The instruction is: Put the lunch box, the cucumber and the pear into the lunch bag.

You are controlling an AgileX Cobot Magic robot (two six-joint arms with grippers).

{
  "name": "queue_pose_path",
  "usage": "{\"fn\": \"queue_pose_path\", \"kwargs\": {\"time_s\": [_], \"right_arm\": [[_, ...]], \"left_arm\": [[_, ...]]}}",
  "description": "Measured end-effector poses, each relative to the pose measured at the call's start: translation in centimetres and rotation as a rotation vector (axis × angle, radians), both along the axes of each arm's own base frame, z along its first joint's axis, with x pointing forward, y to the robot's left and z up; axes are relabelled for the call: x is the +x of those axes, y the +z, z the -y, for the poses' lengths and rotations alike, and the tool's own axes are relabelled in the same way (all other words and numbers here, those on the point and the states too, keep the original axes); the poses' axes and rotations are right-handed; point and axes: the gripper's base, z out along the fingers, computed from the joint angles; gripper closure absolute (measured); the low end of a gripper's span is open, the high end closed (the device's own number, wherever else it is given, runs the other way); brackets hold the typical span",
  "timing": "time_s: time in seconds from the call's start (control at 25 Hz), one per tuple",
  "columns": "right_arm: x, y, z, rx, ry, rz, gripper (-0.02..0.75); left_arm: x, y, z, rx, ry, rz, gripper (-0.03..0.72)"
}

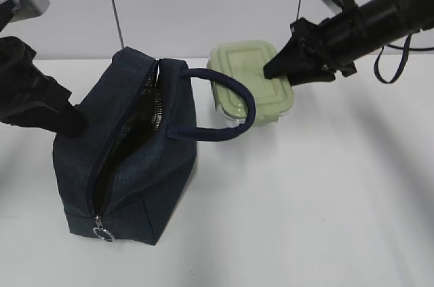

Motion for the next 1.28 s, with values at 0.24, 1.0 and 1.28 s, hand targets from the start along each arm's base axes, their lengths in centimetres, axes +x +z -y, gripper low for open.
{"fn": "queue_pose_path", "kwargs": {"time_s": [0.24,1.0,1.28], "right_arm": [[0.8,6.7,-0.2,0.042,0.0,0.134,0.416],[-2.7,10.0,-11.9,0.058,0.269,0.171,0.417],[-2.7,6.3,-13.5,-0.15,0.295,0.083,0.417]], "left_arm": [[0.0,0.0,0.0,0.0,0.0,-0.001,0.67],[0.0,0.0,0.0,0.0,0.0,-0.001,0.67],[0.0,0.0,0.0,0.007,-0.002,0.002,0.67]]}}
